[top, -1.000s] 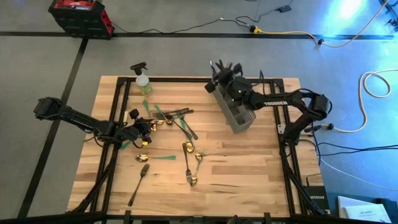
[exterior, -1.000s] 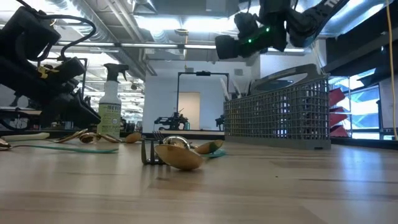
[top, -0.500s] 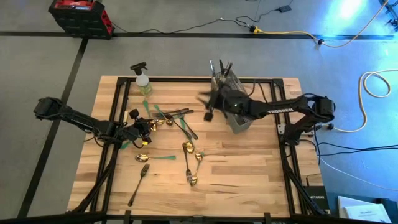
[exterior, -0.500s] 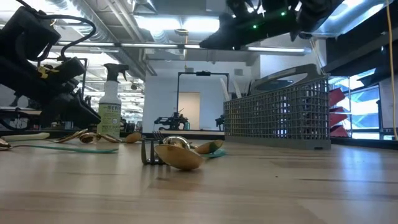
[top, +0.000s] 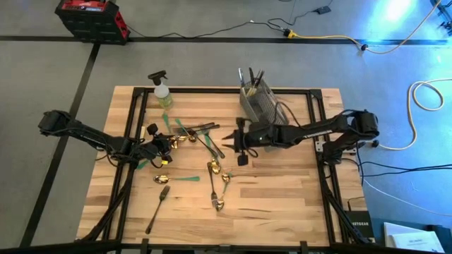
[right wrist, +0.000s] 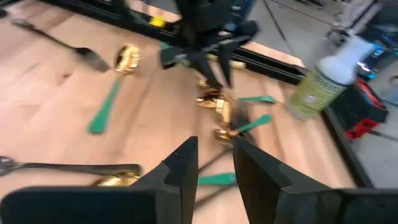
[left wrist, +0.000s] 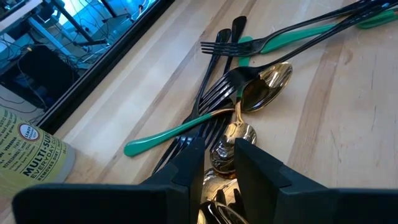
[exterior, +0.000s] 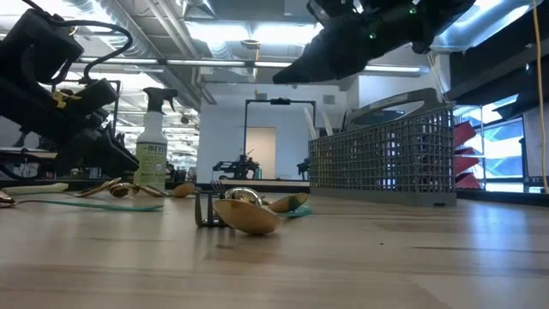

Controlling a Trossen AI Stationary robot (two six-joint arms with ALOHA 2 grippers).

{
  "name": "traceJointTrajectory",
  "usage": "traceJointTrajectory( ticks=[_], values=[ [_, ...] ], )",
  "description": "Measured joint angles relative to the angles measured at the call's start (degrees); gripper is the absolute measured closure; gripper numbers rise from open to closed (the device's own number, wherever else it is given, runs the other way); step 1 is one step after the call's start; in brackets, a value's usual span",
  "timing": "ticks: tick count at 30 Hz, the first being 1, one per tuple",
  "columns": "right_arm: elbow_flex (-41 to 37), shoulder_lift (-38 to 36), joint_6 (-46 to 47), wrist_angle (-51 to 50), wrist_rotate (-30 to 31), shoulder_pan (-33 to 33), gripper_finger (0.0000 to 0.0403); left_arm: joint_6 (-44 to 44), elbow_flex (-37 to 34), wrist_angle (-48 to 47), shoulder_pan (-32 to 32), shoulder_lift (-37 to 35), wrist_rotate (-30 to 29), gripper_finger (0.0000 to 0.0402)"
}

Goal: Sort silverware
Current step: Put the yellow table knife into the silverware basket

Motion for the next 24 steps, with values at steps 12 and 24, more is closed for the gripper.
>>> traceJointTrajectory(
  ticks=[12, 24],
  values=[
    [0.00, 2.69, 1.26, -0.98, 0.05, 0.55, 0.0317, 0.02, -0.02, -0.14, -0.01, 0.04, 0.02, 0.0330],
    [0.01, 3.47, -0.04, 5.87, -0.55, 0.55, 0.0317, 0.00, -0.02, -0.12, -0.01, 0.04, 0.15, 0.0330]
  ],
)
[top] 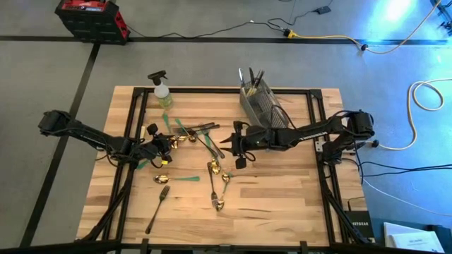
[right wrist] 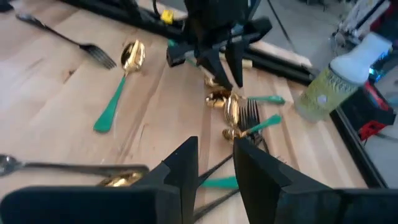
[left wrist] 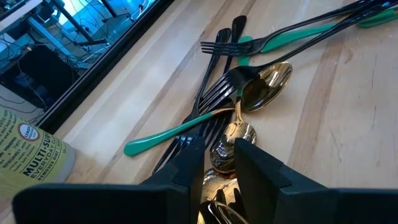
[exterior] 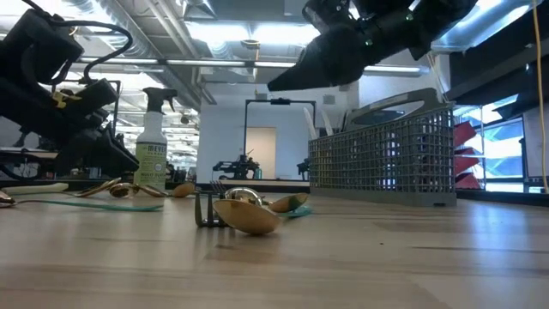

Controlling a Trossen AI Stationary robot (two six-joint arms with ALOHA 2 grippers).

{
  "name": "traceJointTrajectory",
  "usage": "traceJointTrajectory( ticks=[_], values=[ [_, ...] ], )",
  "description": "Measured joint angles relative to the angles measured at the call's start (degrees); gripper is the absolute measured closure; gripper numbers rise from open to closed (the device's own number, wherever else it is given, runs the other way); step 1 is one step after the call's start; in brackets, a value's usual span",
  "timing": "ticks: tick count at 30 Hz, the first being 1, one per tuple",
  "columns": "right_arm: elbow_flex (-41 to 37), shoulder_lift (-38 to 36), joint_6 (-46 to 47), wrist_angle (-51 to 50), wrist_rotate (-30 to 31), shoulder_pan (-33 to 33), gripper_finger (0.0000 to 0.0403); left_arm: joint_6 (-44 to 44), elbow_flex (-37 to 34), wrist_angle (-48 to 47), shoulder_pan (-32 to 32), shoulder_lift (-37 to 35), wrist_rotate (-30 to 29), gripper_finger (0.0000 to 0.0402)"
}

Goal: Sort silverware
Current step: Put the yellow table knife into the silverware basket

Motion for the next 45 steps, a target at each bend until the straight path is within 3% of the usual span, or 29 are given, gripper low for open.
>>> traceJointTrajectory(
  ticks=[7, 20, 26, 30, 33, 37, 45],
  values=[
    [0.04, 4.87, -0.13, 8.61, -8.51, 0.00, 0.0317, 0.01, 0.00, 0.08, 0.02, 0.02, 0.11, 0.0330],
    [0.02, 7.02, -0.13, 17.51, -8.10, -0.07, 0.0317, -0.60, 0.00, 0.82, 0.01, 0.02, 0.23, 0.0330],
    [0.04, 7.02, 0.02, 17.22, -7.98, -0.07, 0.0317, -12.60, 1.16, 6.22, 0.39, -0.02, 6.00, 0.0330],
    [0.03, 7.02, 0.82, 16.89, -7.98, -0.07, 0.0317, -6.81, 8.17, 8.05, 0.54, 0.07, 16.96, 0.0330],
    [0.03, 7.02, 0.96, 16.94, -7.90, -0.07, 0.0317, -2.81, 16.93, -0.66, 1.73, 0.13, 16.50, 0.0330],
    [0.02, 7.02, 1.18, 16.88, -7.80, -0.07, 0.0317, 0.37, 30.40, -22.72, 5.66, 2.49, 15.22, 0.0330],
    [0.02, 7.02, 1.18, 15.96, -7.78, -0.07, 0.0317, 5.51, 53.11, -55.07, 15.69, 18.72, 15.97, 0.0330]
  ],
)
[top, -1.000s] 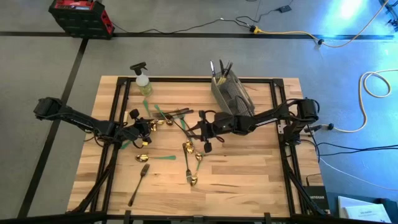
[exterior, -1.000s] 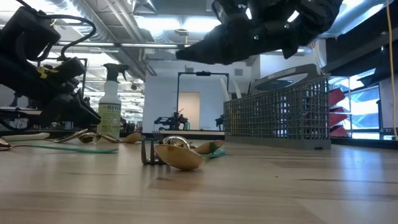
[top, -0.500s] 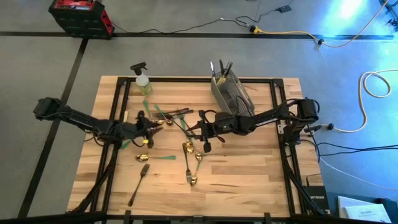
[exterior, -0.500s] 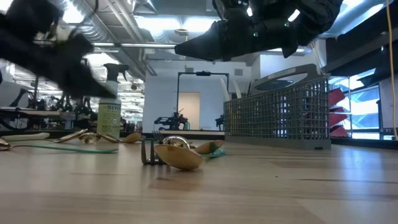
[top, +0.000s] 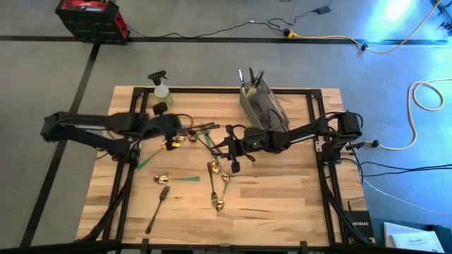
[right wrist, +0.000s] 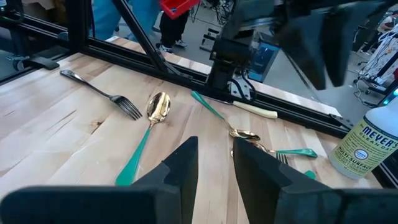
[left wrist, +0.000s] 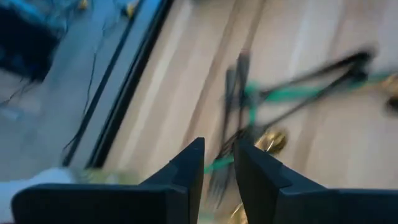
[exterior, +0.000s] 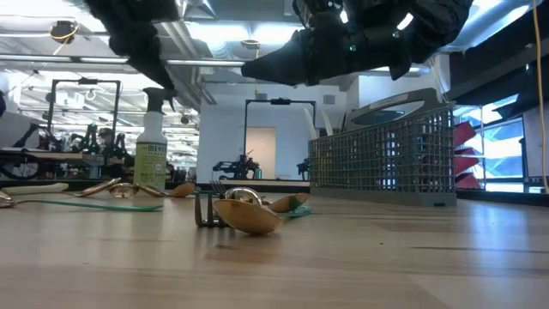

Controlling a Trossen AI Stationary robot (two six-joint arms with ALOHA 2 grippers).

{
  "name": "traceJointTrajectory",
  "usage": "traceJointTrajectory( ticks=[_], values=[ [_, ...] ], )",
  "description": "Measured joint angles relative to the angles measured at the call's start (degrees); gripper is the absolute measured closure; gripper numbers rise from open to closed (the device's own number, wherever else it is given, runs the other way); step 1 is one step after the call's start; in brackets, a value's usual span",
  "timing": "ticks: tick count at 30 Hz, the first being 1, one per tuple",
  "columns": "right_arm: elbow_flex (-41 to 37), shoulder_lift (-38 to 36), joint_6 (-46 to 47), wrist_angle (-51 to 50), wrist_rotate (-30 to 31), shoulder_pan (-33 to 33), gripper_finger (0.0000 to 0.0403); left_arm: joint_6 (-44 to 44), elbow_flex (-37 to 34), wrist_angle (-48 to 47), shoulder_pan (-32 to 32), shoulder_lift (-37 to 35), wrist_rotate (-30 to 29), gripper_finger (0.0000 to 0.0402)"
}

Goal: Sort silverware
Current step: Put the yellow table knife into the silverware basket

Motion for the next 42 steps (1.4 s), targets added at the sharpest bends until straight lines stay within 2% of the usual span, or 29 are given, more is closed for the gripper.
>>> traceJointTrajectory(
  ticks=[6, 10, 13, 26, 32, 36, 42],
  values=[
    [0.00, 0.00, 0.00, -3.05, 0.02, 0.00, 0.0317, 4.13, 8.23, -21.16, 4.24, 16.18, 0.28, 0.0330],
    [0.00, 0.00, 0.00, -6.18, 0.02, 0.00, 0.0317, 2.78, 8.60, -32.03, 5.33, 23.32, 0.37, 0.0330],
    [0.02, 0.00, 0.00, -8.28, 0.02, 0.00, 0.0317, 0.19, 7.78, -36.49, 6.25, 26.55, 2.19, 0.0330],
    [0.00, 0.00, 0.22, -10.08, 0.13, 0.00, 0.0317, 0.12, -6.50, -31.01, 15.90, 27.72, 4.39, 0.0330],
    [0.01, 0.00, 0.26, -10.08, 0.48, 0.00, 0.0317, 2.10, -6.33, -29.61, 20.75, 27.68, 7.92, 0.0330],
    [0.02, 0.00, 0.31, -10.11, 0.70, 0.00, 0.0317, 4.04, -6.44, -25.16, 24.45, 27.82, 13.18, 0.0330],
    [0.00, 0.00, 0.33, -10.55, 0.72, 0.00, 0.0317, 3.37, -6.49, -25.43, 28.40, 29.75, 10.06, 0.0330]
  ],
)
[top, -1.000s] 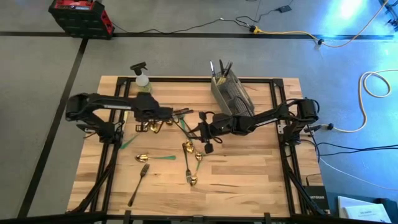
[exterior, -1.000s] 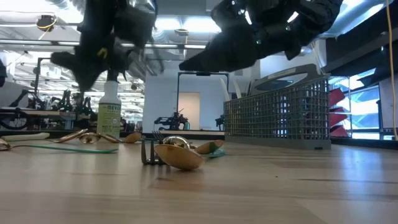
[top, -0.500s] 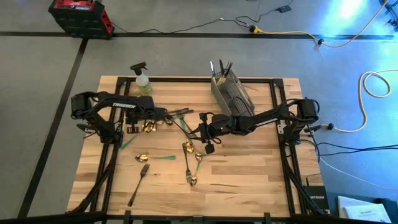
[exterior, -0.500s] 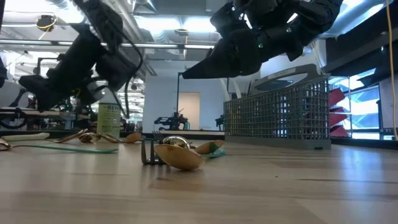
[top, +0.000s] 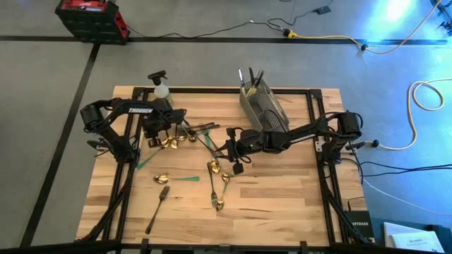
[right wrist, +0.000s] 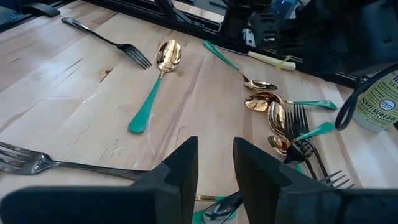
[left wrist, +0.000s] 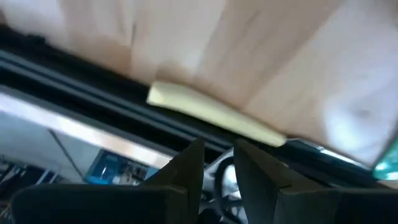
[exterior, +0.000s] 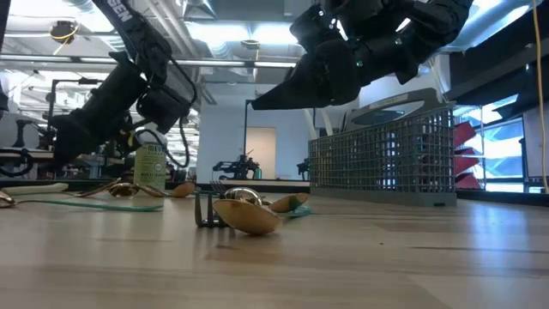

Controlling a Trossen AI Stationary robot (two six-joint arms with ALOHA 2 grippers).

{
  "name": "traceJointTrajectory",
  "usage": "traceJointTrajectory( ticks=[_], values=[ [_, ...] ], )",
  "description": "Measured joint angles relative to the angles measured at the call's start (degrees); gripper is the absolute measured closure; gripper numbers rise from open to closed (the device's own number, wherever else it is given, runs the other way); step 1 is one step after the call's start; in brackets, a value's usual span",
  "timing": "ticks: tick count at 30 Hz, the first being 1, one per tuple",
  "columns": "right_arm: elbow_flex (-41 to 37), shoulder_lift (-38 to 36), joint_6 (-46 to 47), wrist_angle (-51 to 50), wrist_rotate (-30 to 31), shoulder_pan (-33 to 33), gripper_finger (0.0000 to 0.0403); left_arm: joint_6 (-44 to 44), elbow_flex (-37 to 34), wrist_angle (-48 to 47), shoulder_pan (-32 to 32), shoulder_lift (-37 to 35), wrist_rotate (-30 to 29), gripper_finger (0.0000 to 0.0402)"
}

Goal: Sort silverware
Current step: Put the yellow table knife into the silverware basket

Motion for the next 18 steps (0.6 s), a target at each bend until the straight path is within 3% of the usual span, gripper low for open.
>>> traceJointTrajectory(
  ticks=[18],
  values=[
    [0.00, 0.00, 0.05, -1.04, -0.02, 0.00, 0.0317, 0.56, 0.00, 0.27, 3.51, 8.46, -3.04, 0.0330]
  ],
)
